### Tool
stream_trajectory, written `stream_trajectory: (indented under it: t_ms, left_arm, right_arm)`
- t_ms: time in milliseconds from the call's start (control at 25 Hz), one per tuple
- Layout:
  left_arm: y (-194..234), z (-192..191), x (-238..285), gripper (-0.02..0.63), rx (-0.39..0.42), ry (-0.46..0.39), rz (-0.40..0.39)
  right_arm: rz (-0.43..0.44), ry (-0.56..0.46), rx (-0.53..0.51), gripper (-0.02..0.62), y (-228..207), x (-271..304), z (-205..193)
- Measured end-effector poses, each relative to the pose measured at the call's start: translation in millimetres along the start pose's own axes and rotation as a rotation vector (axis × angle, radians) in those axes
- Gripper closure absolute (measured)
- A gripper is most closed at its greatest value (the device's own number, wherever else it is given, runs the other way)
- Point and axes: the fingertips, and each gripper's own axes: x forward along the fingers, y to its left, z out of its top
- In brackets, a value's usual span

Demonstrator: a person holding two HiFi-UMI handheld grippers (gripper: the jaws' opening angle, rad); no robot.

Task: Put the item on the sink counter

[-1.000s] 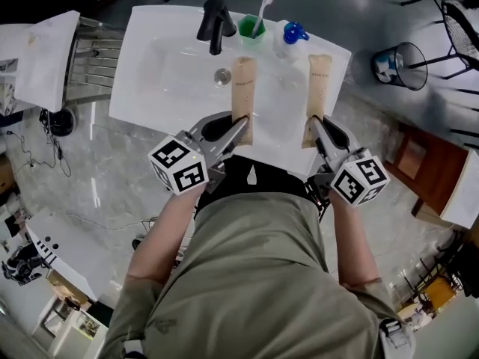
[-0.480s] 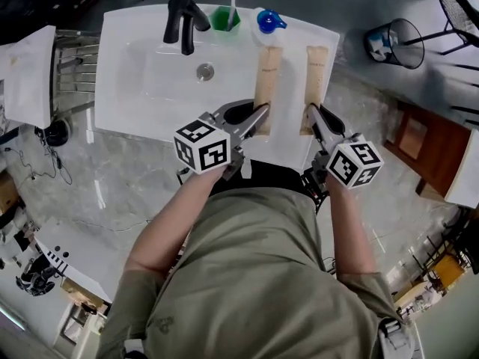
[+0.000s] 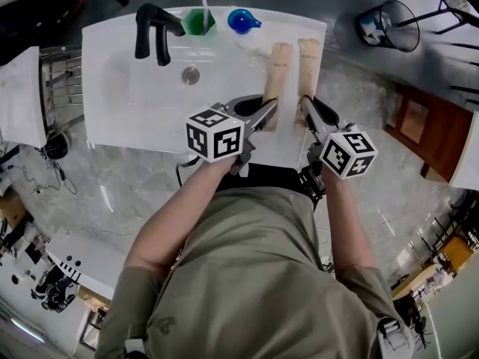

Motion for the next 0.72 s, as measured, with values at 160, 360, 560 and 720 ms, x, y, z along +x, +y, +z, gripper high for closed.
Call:
stream_trajectory:
  t_ms: [160,360,560,720]
  left_arm:
    - [4.2,-2.0,15.8,0.558,-0.031,0.063,-0.009]
    - [8.7,0.1,30.2,0.558,-0.064,0.134,-0.007]
    - [12.9,-1.1,41.5,0.558,-0.126,0.201,-0.015]
    - [14.4,-6.6,46.9,0.558,-0.213,0.241,-0.030]
  right_arm:
    - [-0.010,0.013,0.014,0.555,-6.9,4.2,-2.5]
    - [-0.029,0.029,0.027,0.555,-17.0,10.6,-2.8]
    - [-0.041,0.051,0.041,0.554,-24.2,17.2,-1.4]
    - [-0.048,0.082,0.054,0.553,-27.2,21.5,-4.8]
